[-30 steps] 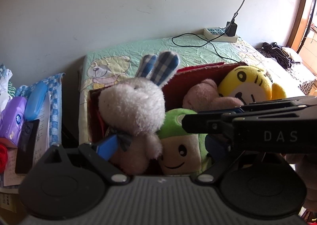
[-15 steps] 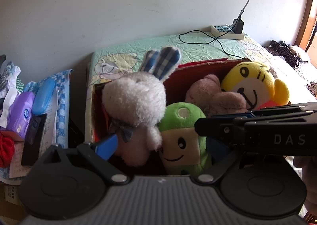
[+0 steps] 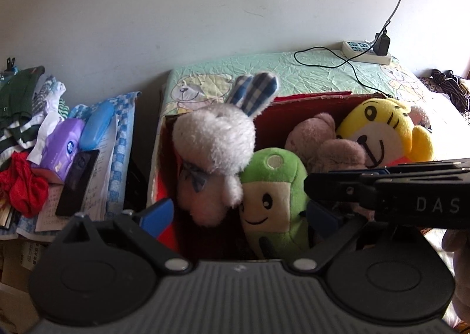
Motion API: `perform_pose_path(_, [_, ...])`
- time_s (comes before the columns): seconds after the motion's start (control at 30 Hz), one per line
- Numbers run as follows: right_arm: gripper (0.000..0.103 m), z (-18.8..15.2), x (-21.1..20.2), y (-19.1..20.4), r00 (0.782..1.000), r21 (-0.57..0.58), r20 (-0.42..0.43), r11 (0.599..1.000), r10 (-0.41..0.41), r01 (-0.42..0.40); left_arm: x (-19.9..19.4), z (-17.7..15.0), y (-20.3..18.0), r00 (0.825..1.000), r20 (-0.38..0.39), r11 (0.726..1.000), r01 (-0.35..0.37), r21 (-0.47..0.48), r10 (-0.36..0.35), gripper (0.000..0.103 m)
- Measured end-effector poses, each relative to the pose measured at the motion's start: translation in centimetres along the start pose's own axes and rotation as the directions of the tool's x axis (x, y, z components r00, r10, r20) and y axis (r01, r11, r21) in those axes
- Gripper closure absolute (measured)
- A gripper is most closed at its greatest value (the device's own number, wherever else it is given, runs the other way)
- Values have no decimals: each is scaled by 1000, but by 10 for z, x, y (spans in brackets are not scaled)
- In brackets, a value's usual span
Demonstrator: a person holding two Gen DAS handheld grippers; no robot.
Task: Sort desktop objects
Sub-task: 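Open the right tool and withdraw it from the bunny in the box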
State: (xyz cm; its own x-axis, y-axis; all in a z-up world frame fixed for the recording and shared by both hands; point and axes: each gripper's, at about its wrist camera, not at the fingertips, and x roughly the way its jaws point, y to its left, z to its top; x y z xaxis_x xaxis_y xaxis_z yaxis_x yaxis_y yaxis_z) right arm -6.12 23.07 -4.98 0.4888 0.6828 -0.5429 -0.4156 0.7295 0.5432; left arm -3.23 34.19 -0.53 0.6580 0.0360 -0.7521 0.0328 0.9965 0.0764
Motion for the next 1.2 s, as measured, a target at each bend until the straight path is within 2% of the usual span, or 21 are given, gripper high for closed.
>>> perform_pose_path(0.1, [74, 0, -8, -2, 1000, -18, -3, 1000, 6, -6, -4, 0, -9, 1000, -2, 1000, -21, -8, 21, 5])
perform_pose_path(0.53, [74, 1, -41, -15, 998, -55, 11, 997, 62, -61, -32, 1, -49, 994, 18, 994, -109, -21, 109, 5])
perform_pose_path(0.7, [74, 2, -55, -21, 996, -75, 11, 994, 84, -83, -42, 2, -65, 996, 14, 995, -87, -50, 88, 5])
perform_pose_path(0.87, [74, 2, -69, -30, 996, -98, 18, 991, 92, -90, -45, 3, -85, 995, 8, 995, -95, -39, 96, 5])
perform_pose_path(1.2, [74, 5, -100, -68, 995, -61, 48, 995, 82, -79, -44, 15, -132, 998, 14, 998, -68, -11, 68, 5])
